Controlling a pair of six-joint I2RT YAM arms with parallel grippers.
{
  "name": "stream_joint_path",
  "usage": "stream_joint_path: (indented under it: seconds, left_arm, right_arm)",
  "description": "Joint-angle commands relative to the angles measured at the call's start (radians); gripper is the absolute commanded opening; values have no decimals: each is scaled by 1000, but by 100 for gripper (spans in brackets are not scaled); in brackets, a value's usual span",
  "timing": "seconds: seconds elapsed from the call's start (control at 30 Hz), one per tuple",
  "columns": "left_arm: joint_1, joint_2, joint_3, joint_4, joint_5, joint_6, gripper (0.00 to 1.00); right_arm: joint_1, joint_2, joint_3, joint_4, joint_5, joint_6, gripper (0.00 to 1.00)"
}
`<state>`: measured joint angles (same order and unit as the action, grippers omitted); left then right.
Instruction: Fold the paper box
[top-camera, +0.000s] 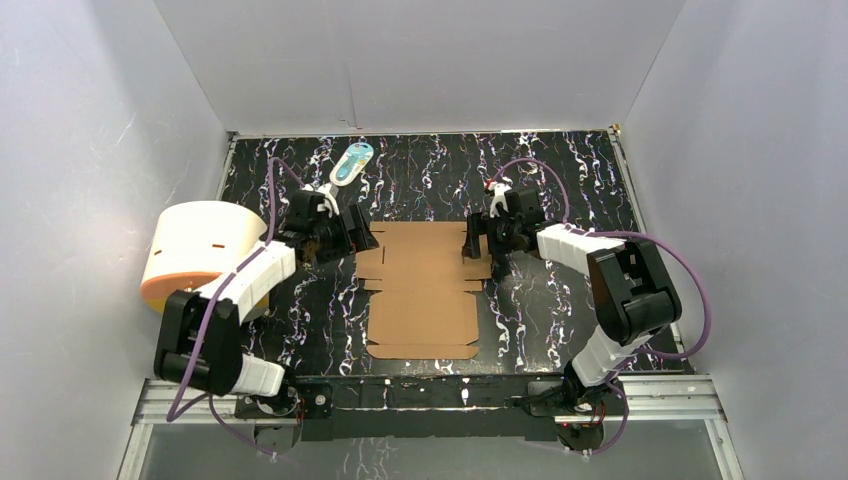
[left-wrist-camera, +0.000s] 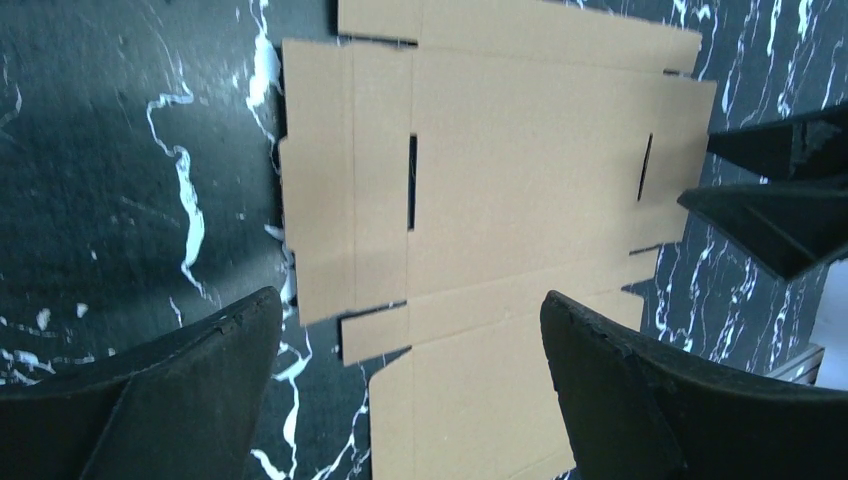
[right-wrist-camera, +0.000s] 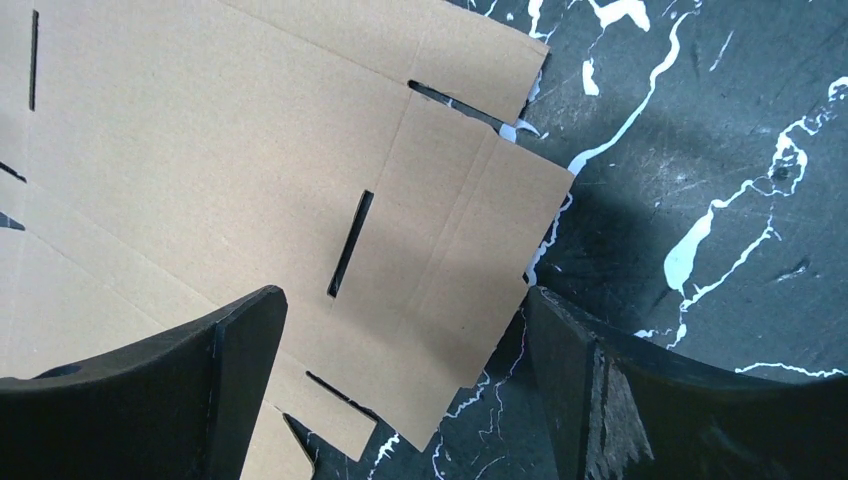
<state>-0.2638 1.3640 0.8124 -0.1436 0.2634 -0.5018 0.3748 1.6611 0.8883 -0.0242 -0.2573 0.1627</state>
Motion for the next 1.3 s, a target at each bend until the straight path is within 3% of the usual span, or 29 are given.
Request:
stream_joint_path:
  seconds: [0.0, 0.3, 0.67, 1.27]
  left_arm:
    - [38, 75, 108, 5, 17, -33, 98]
    - [89, 270, 304, -20, 99, -5, 98]
    - [94, 488, 430, -36, 183, 17, 98]
    - [94, 632, 509, -20, 262, -12, 96]
  right_arm:
    - [0, -35, 20, 94, 5, 41, 99]
    - [-3, -86, 36, 130, 104, 77, 99]
    - [-1, -42, 54, 251, -63, 109, 99]
    - [7, 160, 97, 351, -212, 173, 98]
